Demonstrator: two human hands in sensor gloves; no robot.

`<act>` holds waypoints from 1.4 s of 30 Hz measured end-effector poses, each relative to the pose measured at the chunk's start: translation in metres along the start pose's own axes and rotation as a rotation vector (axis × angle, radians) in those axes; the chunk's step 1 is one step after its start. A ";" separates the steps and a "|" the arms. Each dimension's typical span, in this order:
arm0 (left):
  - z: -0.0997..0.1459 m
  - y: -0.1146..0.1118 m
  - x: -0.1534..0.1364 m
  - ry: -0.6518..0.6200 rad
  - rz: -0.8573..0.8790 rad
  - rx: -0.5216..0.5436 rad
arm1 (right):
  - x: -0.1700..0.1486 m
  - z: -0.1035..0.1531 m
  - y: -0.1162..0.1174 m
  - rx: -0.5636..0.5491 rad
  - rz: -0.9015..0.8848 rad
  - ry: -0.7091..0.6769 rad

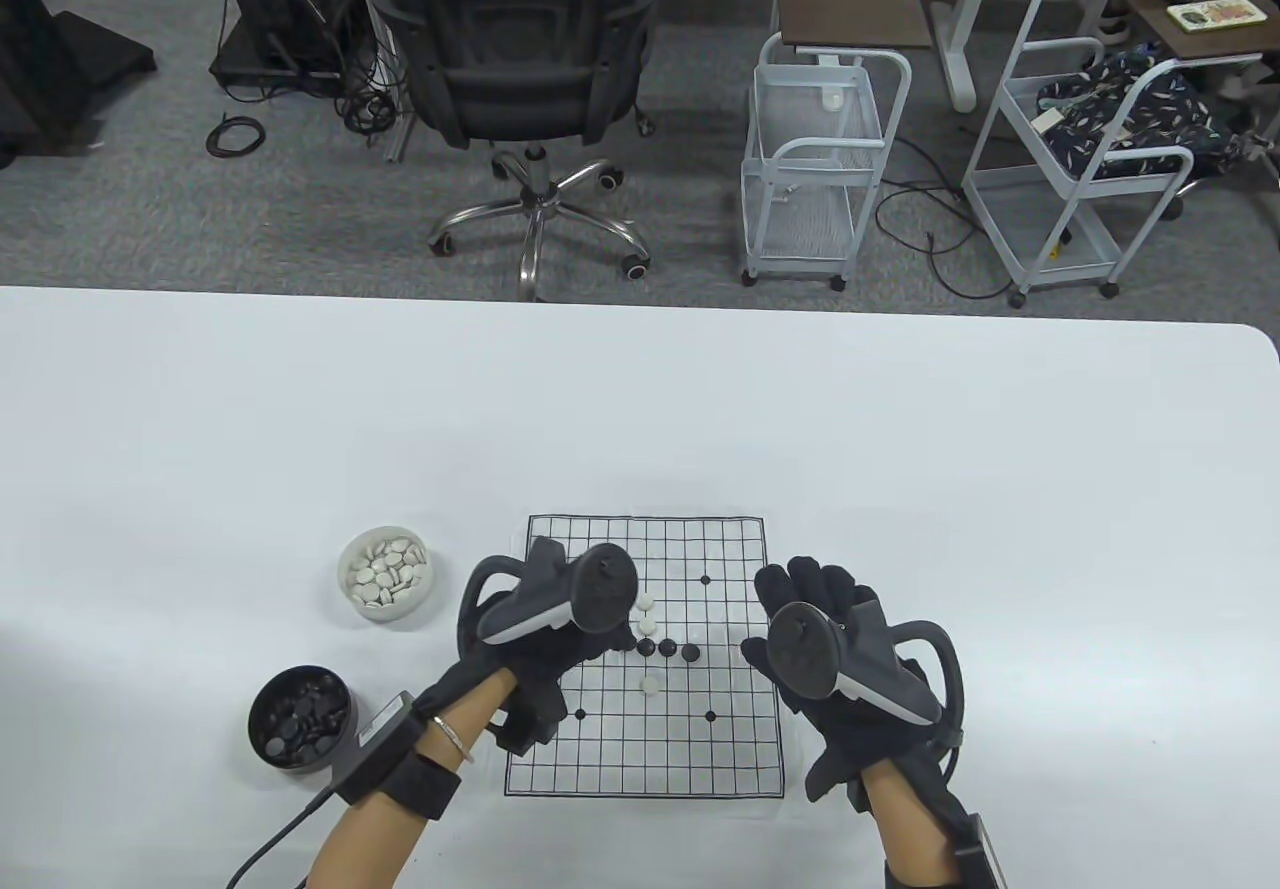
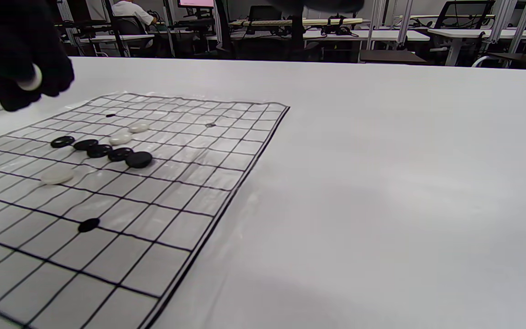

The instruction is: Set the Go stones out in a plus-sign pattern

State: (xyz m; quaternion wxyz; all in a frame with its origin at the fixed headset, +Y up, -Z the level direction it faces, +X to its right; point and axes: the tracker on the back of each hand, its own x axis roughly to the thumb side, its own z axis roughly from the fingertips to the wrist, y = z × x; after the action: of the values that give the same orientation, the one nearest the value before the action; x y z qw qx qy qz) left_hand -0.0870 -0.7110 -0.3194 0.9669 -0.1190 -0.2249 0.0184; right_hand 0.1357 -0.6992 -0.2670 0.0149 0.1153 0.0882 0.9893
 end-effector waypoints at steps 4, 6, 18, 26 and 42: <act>-0.007 -0.016 0.020 0.002 -0.103 -0.028 | 0.000 0.001 -0.001 -0.007 -0.003 -0.003; -0.009 -0.021 0.026 0.007 -0.134 -0.040 | 0.000 0.001 -0.001 -0.009 -0.003 -0.003; -0.016 -0.031 0.044 0.029 -0.307 -0.059 | -0.002 0.002 -0.002 -0.015 -0.008 -0.003; -0.016 -0.035 0.051 0.040 -0.401 -0.046 | -0.002 0.002 -0.003 -0.017 -0.006 -0.006; 0.008 -0.007 0.037 0.100 -0.369 0.081 | 0.001 0.002 -0.003 -0.024 0.003 -0.024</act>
State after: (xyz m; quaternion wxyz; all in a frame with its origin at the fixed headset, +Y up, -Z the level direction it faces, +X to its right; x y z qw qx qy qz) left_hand -0.0577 -0.7126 -0.2945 0.9679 -0.0375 -0.1934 -0.1560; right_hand 0.1349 -0.6956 -0.2653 0.0156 0.1270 0.0759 0.9889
